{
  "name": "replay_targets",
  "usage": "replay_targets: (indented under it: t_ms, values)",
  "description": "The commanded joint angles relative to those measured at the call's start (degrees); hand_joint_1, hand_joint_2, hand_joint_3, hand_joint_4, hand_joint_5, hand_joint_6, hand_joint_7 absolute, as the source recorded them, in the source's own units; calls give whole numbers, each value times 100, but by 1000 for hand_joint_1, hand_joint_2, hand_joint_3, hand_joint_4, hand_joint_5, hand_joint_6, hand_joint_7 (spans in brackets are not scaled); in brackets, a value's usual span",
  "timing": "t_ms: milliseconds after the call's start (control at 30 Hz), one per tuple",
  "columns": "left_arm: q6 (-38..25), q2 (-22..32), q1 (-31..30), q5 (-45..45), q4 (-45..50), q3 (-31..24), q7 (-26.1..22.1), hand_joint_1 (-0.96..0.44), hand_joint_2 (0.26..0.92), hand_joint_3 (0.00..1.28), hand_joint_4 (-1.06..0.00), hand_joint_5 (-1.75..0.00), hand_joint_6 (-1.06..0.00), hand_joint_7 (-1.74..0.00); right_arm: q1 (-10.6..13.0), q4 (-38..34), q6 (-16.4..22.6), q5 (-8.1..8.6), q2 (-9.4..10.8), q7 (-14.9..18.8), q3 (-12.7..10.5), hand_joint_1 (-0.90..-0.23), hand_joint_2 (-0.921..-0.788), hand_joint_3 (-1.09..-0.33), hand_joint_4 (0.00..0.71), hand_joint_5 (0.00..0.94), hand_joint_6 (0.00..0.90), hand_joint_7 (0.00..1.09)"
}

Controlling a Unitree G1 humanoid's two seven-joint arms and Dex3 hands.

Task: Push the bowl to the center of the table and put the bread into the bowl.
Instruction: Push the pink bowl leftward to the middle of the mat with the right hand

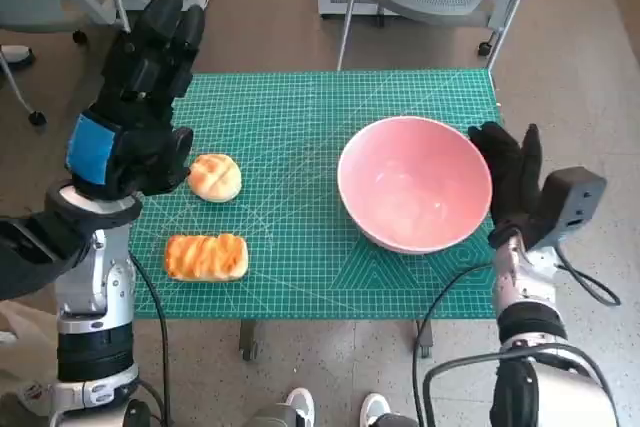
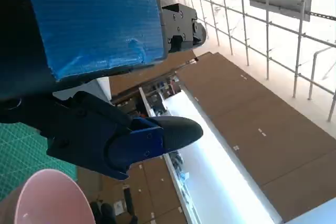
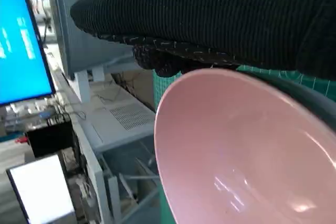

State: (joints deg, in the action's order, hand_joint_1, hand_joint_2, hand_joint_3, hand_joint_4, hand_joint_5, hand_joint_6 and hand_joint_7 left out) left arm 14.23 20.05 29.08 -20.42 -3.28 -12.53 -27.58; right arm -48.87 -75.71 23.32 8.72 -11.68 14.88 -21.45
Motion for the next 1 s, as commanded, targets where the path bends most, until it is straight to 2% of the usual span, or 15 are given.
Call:
replay_targets:
  t_ms: [33, 433, 667, 1000]
  values:
    - [-80, 73, -69, -74, 79, -80, -18, -667, 921, 632, 1, 1, 1, -230, -51, -40, 18, -42, 138, 55, 33, -619, -921, -938, 413, 8, 468, 77]
    - [-219, 14, -127, -128, 177, -145, 44, -673, 921, 601, -2, -1, 1, -282, -228, -58, -3, -22, 291, 166, 44, -662, -921, -924, 415, 5, 470, 72]
    - [-244, 26, -231, -93, 298, -184, 106, -677, 921, 593, -7, -4, 1, -290, -359, -62, -18, 9, 454, 156, 15, -676, -921, -901, 420, 5, 481, 74]
    - [-181, 89, -381, -18, 390, -270, 174, -669, 921, 582, -19, -12, 1, -272, -538, -67, -89, -27, 662, 101, 37, -669, -921, -885, 432, 8, 502, 81]
